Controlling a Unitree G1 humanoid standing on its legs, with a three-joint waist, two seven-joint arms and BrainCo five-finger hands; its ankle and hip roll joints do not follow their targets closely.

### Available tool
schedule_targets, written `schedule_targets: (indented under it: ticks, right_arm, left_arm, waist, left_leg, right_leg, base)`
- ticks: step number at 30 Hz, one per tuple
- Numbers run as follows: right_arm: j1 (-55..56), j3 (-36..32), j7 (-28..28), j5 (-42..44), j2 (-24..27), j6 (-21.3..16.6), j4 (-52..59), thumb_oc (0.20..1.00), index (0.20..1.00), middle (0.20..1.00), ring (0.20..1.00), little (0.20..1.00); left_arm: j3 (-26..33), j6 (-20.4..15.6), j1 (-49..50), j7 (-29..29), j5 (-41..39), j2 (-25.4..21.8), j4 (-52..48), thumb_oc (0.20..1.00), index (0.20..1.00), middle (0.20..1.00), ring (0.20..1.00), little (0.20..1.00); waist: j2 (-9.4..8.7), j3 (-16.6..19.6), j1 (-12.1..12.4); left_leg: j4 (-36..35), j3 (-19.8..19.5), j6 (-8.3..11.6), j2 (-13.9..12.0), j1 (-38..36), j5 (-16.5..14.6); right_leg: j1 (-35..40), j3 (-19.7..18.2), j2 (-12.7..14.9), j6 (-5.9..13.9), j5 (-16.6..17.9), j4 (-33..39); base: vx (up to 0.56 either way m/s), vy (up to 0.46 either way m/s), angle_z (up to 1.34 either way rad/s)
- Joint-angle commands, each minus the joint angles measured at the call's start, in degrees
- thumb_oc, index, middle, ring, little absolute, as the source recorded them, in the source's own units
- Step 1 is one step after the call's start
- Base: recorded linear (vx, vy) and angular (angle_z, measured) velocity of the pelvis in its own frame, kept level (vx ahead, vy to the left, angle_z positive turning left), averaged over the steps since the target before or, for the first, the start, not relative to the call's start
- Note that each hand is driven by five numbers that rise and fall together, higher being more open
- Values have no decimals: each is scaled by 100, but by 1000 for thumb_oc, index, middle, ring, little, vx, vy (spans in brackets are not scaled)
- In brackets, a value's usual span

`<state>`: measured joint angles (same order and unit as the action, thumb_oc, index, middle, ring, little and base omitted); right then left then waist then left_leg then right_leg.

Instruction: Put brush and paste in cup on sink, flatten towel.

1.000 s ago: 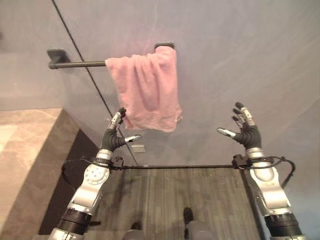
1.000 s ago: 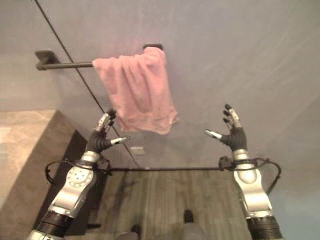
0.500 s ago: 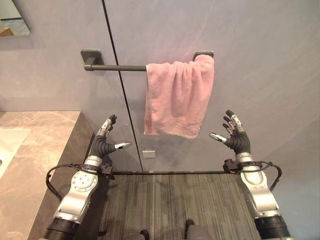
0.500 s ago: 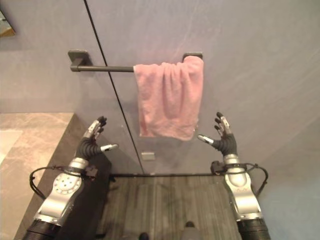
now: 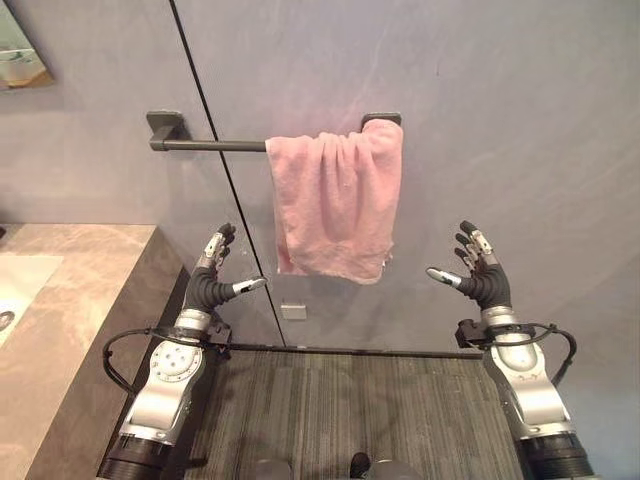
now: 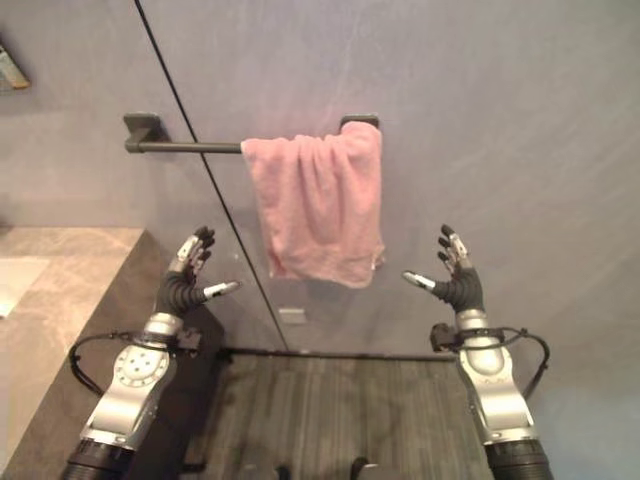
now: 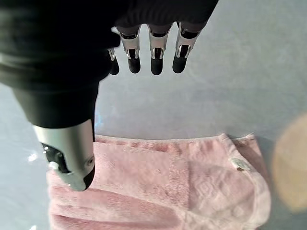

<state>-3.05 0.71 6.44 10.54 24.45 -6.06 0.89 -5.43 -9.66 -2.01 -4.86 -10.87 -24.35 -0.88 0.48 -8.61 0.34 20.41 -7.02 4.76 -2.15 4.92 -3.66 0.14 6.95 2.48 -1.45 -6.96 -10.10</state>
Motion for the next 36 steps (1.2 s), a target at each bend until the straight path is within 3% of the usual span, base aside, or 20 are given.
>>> schedule_targets:
  ticks: [1, 2, 5, 9, 19, 36]
  right_arm:
    - [-301, -187, 183, 177, 201, -291, 280, 1000, 1000, 1000, 1000, 1000]
    - [-304, -185, 185, 177, 200, -291, 279, 1000, 1000, 1000, 1000, 1000]
    - [-149, -259, 213, 62, 229, -303, 312, 1000, 1000, 1000, 1000, 1000]
    - [-46, -269, 190, -10, 125, -261, 321, 1000, 1000, 1000, 1000, 1000]
    - [-292, 24, 149, -47, -66, -233, 194, 1000, 1000, 1000, 1000, 1000]
    - [-285, 187, 102, -19, -151, -190, 159, 1000, 1000, 1000, 1000, 1000]
  left_arm:
    - [170, -241, -205, -132, -76, -168, -211, 1000, 1000, 1000, 1000, 1000]
    - [171, -243, -205, -134, -75, -170, -209, 1000, 1000, 1000, 1000, 1000]
    - [51, -256, -244, -200, -52, -149, -72, 1000, 1000, 1000, 1000, 1000]
    - [4, -218, -200, -198, 25, -138, 3, 1000, 1000, 1000, 1000, 1000]
    - [101, -228, -376, -376, 60, -207, 346, 1000, 1000, 1000, 1000, 1000]
    - [-95, -160, -773, -436, 138, -141, 519, 1000, 1000, 1000, 1000, 1000]
  waist:
    - [-190, 19, -92]
    - [-200, 26, -95]
    - [50, 269, -235]
    - [76, 389, -284]
    - [-40, 477, -192]
    - [-103, 505, -270]
  left_leg:
    - [-542, 11, 32, -107, 83, -231]
    - [-593, 13, 37, -104, 67, -199]
    - [-1887, 295, 201, -522, -588, 119]
    - [-2188, 402, 166, -419, -897, 69]
    - [-2264, 752, -66, -262, -1046, -118]
    - [-2277, 887, -108, -241, -1175, -192]
  right_leg:
    - [636, -320, -99, 401, -347, 622]
    - [626, -319, -94, 398, -346, 619]
    - [716, -180, -36, 529, -318, 796]
    - [803, -136, 118, 652, -110, 1026]
    - [715, -360, 337, 865, 237, 1405]
    - [810, -365, 388, 909, 243, 1495]
  base:
    - [7, 53, -6]
    - [38, 106, -11]
    - [96, 201, -11]
    - [53, 156, 10]
    - [-3, 81, -11]
    - [29, 11, -7]
